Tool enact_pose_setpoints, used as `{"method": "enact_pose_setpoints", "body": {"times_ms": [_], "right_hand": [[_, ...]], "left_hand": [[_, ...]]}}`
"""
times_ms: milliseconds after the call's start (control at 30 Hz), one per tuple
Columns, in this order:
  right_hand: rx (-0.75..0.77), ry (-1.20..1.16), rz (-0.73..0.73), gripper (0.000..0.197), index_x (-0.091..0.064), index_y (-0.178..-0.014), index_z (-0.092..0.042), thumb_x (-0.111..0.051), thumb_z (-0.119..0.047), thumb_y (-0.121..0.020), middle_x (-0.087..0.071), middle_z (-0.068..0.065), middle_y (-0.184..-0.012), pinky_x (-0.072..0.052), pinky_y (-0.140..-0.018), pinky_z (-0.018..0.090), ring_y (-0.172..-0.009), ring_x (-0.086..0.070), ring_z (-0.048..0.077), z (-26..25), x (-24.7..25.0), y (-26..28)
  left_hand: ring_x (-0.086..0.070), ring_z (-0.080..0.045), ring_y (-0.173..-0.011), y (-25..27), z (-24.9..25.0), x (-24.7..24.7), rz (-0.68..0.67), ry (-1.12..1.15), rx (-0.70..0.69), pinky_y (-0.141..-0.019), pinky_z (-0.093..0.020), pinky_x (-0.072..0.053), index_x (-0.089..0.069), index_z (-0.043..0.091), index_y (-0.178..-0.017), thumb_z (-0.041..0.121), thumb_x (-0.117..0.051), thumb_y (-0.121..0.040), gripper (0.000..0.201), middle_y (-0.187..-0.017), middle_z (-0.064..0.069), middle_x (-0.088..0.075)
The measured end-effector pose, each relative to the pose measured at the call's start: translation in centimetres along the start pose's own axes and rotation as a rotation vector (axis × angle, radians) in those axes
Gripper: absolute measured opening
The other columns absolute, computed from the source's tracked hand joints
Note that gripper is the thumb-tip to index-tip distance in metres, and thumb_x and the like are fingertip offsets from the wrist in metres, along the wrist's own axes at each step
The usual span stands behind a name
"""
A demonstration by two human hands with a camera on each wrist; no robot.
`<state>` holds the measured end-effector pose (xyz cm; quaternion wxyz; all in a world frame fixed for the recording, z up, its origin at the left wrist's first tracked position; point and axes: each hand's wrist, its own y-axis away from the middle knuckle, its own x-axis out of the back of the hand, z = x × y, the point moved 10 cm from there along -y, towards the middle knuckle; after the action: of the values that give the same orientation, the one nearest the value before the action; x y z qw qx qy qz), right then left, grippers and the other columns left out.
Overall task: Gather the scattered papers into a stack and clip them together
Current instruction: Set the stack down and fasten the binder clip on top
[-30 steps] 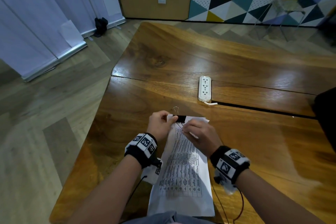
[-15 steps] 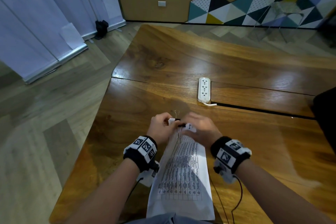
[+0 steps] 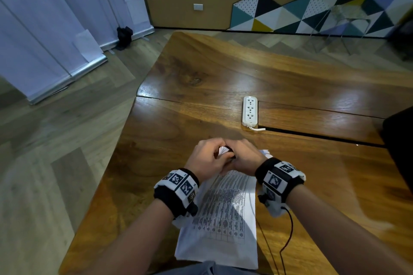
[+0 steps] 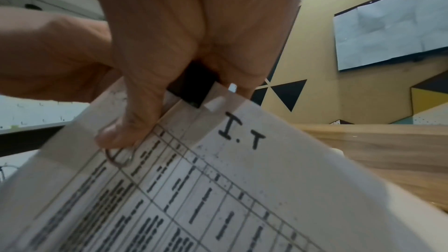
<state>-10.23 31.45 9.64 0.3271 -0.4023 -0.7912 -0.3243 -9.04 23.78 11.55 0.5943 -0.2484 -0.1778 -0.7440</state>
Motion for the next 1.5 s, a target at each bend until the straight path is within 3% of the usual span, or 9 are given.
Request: {"method": "enact_pose_setpoints", "body": {"times_ms": [233,433,567,733,833,933,1066,1266,1500], "right_hand": [[0.007,-0.011,-0.045,0.035,-0.049,-0.048,-0.030,-0.081,-0.028,-0.064,-0.058,-0.005,-0.056,-0.045,-0.058,0.031,-0.056,-0.053,0.015,0.0,0.7,0.4],[0.045,-0.232,0.125,0.031,-0.060,-0.068,-0.012,-0.085,-0.028,-0.062,-0.055,-0.010,-0.056,-0.036,-0.052,0.014,-0.051,-0.052,-0.004,-2.1,6.9,1.8],[0.037,-0.254,0.389,0.039,-0.065,-0.097,-0.015,-0.082,-0.031,-0.066,-0.065,-0.009,-0.093,-0.044,-0.079,0.011,-0.085,-0.056,-0.008,-1.1,10.1,2.9],[-0.520,-0.188,0.580,0.102,-0.023,-0.144,-0.025,-0.076,-0.055,-0.062,-0.030,0.009,-0.150,-0.023,-0.112,0.052,-0.139,-0.026,0.029,9.3,6.7,5.7],[-0.635,-0.336,0.193,0.115,-0.035,-0.141,-0.017,-0.056,-0.085,-0.050,-0.049,0.013,-0.137,-0.043,-0.100,0.046,-0.126,-0.046,0.030,12.2,-1.2,5.8],[-0.487,-0.821,-0.082,0.071,-0.060,-0.117,-0.011,-0.059,-0.066,-0.071,-0.068,0.009,-0.111,-0.055,-0.086,0.042,-0.100,-0.067,0.025,9.1,-6.7,4.6],[-0.408,-0.983,0.139,0.017,-0.060,-0.106,-0.014,-0.048,-0.019,-0.096,-0.066,0.016,-0.114,-0.057,-0.072,0.030,-0.089,-0.066,0.022,8.6,-5.6,1.3],[-0.647,-1.015,0.107,0.033,-0.049,-0.130,-0.010,-0.042,-0.017,-0.098,-0.061,0.014,-0.117,-0.050,-0.080,0.038,-0.096,-0.059,0.026,12.3,-9.2,-1.4],[-0.805,-0.968,0.210,0.026,-0.052,-0.120,-0.004,-0.041,-0.009,-0.097,-0.057,0.012,-0.089,-0.043,-0.042,0.025,-0.065,-0.051,0.020,14.9,-10.1,-2.0]], "left_hand": [[-0.052,-0.011,-0.061,0.4,1.7,0.3,-0.027,0.022,-0.059,-0.057,-0.028,-0.042,-0.056,0.017,-0.067,0.028,-0.070,-0.075,0.020,-0.065,0.009,-0.055],[-0.070,-0.015,-0.086,4.4,-6.7,-1.5,-0.258,0.161,0.328,-0.080,-0.041,-0.058,-0.070,0.018,-0.094,0.037,-0.081,-0.063,0.038,-0.093,0.000,-0.074],[-0.062,-0.020,-0.062,7.1,-11.1,-0.1,-0.102,0.133,0.489,-0.069,-0.046,-0.057,-0.064,0.023,-0.058,0.023,-0.068,-0.076,0.018,-0.066,-0.003,-0.065],[-0.060,-0.017,-0.063,6.5,-11.1,3.0,0.118,0.337,0.590,-0.058,-0.031,-0.055,-0.063,0.011,-0.067,0.008,-0.065,-0.084,0.017,-0.065,-0.002,-0.064],[-0.066,-0.022,-0.073,4.3,-10.4,5.1,0.149,0.443,0.597,-0.066,-0.029,-0.056,-0.064,0.006,-0.083,0.012,-0.065,-0.084,0.006,-0.079,-0.008,-0.068],[-0.069,-0.030,-0.092,1.6,-9.2,6.9,0.118,0.525,0.578,-0.081,-0.041,-0.057,-0.064,0.002,-0.101,0.017,-0.065,-0.084,0.023,-0.099,-0.016,-0.071],[-0.067,-0.027,-0.094,-0.6,-10.1,8.6,0.121,0.476,0.598,-0.076,-0.032,-0.056,-0.060,0.002,-0.111,0.021,-0.064,-0.084,0.034,-0.101,-0.009,-0.069],[-0.060,-0.023,-0.085,1.6,-15.2,3.9,-0.107,0.595,0.946,-0.055,-0.024,-0.059,-0.046,-0.009,-0.125,0.007,-0.044,-0.096,0.034,-0.107,-0.014,-0.058],[-0.065,-0.029,-0.080,-1.3,-19.3,2.9,-0.022,0.364,0.986,-0.041,-0.023,-0.055,-0.051,-0.013,-0.119,-0.003,-0.055,-0.088,0.033,-0.117,-0.022,-0.059]]}}
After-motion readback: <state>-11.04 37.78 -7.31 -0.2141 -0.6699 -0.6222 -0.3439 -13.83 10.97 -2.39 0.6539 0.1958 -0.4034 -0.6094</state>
